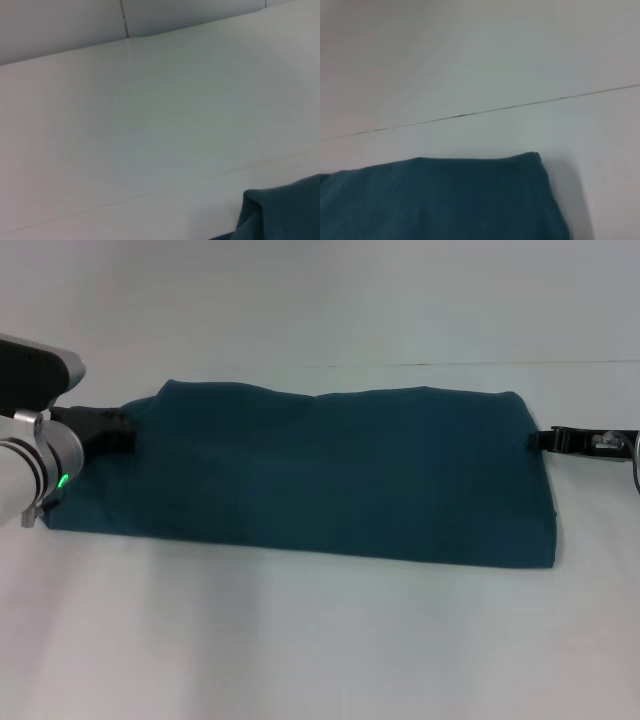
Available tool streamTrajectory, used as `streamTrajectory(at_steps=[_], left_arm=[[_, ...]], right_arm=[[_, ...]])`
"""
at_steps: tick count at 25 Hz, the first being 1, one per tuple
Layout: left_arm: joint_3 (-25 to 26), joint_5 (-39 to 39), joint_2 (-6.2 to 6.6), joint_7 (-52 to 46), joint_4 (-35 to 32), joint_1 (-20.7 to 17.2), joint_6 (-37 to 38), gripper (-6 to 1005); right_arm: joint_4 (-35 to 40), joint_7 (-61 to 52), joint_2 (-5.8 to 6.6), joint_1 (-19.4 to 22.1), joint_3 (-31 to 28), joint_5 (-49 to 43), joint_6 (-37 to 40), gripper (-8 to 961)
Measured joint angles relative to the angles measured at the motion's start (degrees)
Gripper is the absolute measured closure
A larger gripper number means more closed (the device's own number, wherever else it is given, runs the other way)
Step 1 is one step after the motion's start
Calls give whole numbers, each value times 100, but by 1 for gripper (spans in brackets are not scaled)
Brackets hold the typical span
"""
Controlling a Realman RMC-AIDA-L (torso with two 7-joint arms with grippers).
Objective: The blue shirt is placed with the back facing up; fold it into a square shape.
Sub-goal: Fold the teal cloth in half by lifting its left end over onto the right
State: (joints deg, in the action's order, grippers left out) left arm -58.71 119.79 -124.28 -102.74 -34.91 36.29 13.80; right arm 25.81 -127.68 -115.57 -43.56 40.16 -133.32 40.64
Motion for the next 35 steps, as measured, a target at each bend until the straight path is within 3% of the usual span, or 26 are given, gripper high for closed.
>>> streamTrajectory(at_steps=[5,10,16,35], left_arm=[[0,0,0,0,2,0,-1,957],[-1,0,0,0,-3,0,-1,952],[-25,0,0,0,-2,14,-2,946],[-2,9,0,0,-18,-28,0,928]], right_arm=[[-38,-12,-1,-1,-10,0,1,656],[-71,-12,-46,-7,17,0,-25,491],[-134,-10,-85,-62,44,0,-50,500],[-90,48,-106,-22,-3,17,-67,949]])
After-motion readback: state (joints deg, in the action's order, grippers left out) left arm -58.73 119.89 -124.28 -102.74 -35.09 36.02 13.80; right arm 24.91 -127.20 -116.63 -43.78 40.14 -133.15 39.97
